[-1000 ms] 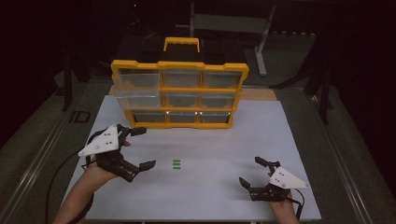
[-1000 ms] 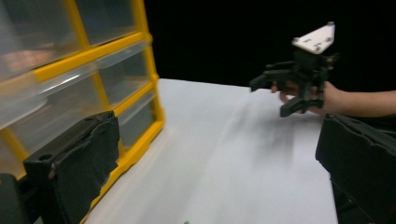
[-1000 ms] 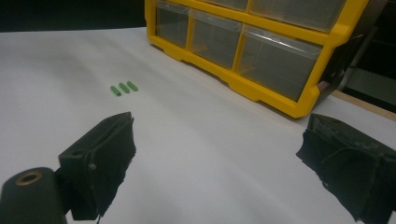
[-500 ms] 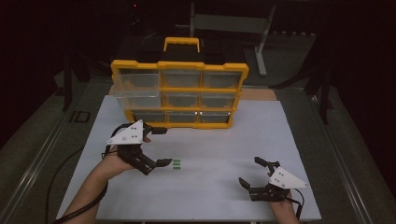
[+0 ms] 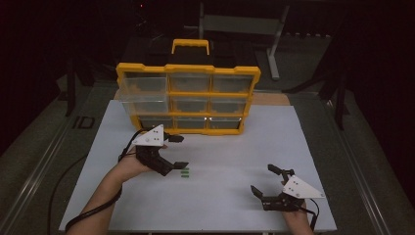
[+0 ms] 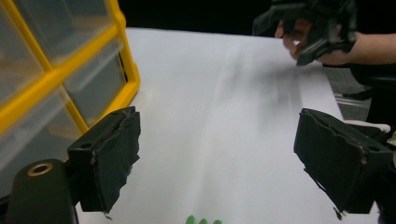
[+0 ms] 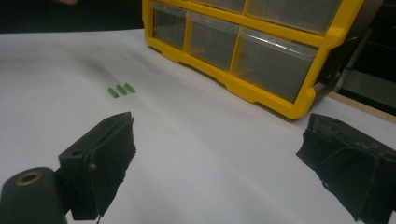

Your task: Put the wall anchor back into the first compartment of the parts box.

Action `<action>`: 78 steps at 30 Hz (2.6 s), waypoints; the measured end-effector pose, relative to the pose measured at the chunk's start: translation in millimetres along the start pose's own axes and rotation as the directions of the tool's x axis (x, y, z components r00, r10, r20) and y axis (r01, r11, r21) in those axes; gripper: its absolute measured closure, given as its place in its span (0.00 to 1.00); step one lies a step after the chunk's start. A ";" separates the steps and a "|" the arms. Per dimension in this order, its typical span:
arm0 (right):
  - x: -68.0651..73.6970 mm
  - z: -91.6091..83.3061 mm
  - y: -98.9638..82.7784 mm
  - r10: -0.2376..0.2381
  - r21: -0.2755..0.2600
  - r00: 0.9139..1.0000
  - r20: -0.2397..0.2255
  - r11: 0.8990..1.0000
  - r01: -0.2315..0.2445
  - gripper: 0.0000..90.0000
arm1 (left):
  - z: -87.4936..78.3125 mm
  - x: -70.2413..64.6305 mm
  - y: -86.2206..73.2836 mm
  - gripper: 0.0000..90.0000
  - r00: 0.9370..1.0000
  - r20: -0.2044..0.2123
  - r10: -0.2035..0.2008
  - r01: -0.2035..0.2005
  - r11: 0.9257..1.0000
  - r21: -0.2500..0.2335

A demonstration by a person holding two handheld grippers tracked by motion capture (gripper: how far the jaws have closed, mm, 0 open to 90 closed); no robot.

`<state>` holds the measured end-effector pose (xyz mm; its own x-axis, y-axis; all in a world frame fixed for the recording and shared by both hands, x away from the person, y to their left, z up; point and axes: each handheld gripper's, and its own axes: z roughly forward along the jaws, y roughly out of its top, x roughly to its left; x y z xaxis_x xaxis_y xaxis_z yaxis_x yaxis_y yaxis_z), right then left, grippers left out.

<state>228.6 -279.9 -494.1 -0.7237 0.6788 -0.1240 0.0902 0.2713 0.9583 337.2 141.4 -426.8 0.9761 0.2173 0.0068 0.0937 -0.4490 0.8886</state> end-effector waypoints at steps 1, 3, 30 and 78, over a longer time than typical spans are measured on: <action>-0.2 0.0 -0.3 0.002 0.000 1.000 0.002 1.000 -0.002 0.10 | 2.0 1.2 -2.1 0.16 1.000 0.003 -0.004 0.004 1.000 0.006; -0.4 0.0 -0.6 0.003 0.002 1.000 -0.003 1.000 -0.003 0.10 | 6.4 5.1 -8.6 0.18 1.000 0.004 -0.015 0.015 1.000 0.020; -0.6 2.9 -2.7 0.013 0.024 1.000 -0.013 1.000 -0.013 0.10 | 52.6 21.6 -63.6 0.71 0.994 0.004 -0.108 0.102 0.951 0.291; -0.8 2.4 -1.8 0.012 0.016 1.000 -0.008 1.000 -0.012 0.10 | -1.1 3.2 -16.7 0.93 1.000 0.016 -0.005 -0.002 0.917 0.398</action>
<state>230.7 -279.3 -496.4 -0.7283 0.6763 -0.1104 0.1096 0.2740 0.9555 338.5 150.5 -441.2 0.9786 0.2056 -0.0053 0.1626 -0.7575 0.6323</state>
